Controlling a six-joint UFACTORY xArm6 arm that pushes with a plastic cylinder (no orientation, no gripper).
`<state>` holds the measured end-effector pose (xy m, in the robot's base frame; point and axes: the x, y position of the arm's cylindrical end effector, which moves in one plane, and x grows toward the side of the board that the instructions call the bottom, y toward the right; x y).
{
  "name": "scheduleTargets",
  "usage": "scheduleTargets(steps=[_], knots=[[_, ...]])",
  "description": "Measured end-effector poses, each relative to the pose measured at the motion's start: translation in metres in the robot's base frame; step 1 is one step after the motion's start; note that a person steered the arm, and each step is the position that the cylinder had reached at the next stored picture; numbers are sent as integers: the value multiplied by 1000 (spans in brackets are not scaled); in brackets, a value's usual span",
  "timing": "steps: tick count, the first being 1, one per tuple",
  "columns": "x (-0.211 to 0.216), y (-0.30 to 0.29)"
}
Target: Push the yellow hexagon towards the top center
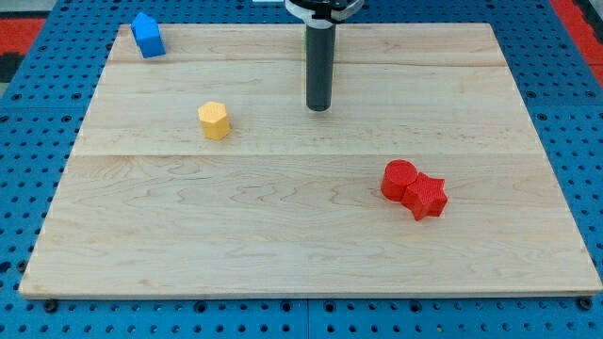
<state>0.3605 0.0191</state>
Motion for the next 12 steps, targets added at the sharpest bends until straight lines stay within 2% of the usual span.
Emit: scheduleTargets(steps=[1, 4, 5, 7, 8, 9, 10, 12], knots=[[0, -1], [51, -7], [87, -31], [78, -179], [50, -173], [23, -140], [22, -109], [22, -86]])
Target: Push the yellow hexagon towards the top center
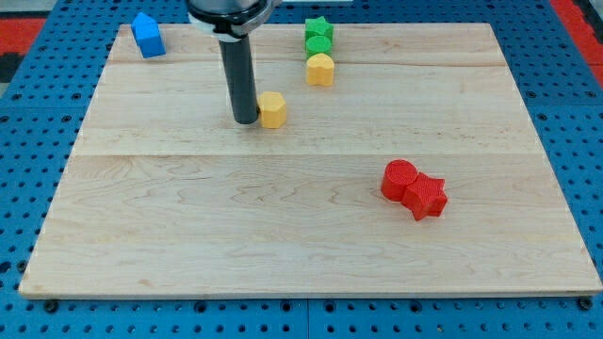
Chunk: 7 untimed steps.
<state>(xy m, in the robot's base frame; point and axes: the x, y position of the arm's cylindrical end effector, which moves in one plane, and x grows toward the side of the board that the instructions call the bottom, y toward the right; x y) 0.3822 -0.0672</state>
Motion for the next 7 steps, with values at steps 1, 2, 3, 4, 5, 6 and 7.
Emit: scheduleTargets(steps=[1, 2, 3, 4, 5, 6, 7], knots=[[7, 1], [1, 1], [1, 1], [-2, 13], [-2, 42], [1, 51], [12, 56]])
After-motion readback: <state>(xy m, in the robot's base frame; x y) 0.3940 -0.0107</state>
